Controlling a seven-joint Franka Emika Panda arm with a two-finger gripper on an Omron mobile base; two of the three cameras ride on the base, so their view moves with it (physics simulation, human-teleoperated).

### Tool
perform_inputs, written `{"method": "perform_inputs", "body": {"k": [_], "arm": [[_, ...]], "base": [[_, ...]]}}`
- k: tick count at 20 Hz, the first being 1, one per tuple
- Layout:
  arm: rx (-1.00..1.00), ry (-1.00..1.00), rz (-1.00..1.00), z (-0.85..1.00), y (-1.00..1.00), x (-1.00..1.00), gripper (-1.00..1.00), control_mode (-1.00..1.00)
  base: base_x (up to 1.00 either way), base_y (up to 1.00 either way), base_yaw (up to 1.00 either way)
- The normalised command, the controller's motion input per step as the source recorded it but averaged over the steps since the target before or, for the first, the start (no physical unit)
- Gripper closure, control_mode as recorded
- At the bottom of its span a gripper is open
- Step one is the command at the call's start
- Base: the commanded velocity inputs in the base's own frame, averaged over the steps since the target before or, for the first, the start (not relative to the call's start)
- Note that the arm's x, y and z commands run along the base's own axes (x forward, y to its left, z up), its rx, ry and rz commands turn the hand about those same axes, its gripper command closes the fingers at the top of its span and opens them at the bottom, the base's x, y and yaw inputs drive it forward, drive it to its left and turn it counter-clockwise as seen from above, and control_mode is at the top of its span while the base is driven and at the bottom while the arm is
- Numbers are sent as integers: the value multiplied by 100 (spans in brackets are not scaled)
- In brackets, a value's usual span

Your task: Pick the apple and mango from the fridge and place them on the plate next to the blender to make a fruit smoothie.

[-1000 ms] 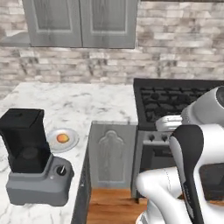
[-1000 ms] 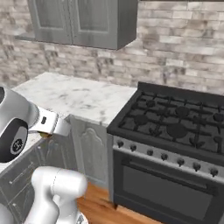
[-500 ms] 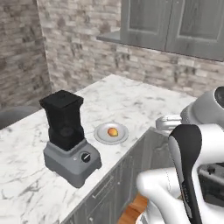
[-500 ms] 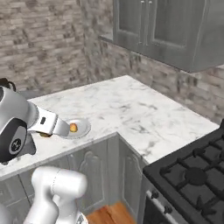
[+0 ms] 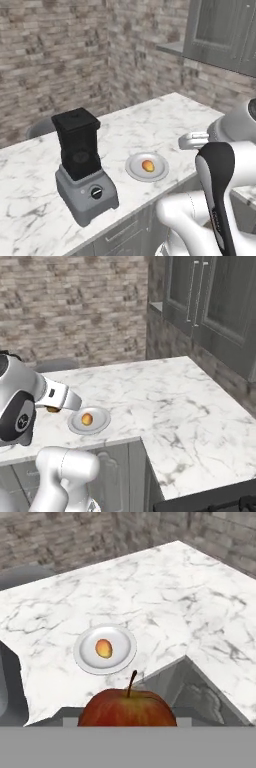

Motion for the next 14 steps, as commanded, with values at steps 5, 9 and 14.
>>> {"method": "perform_inputs", "body": {"k": [5,9,14], "arm": [[0,5,3,-6,3,9,100,-100],[0,40,8,-47,12,48,100,-100],[-2,32,2,-76,15,82,100,-100]], "base": [[44,-5,17],[0,0,0],[0,0,0]]}}
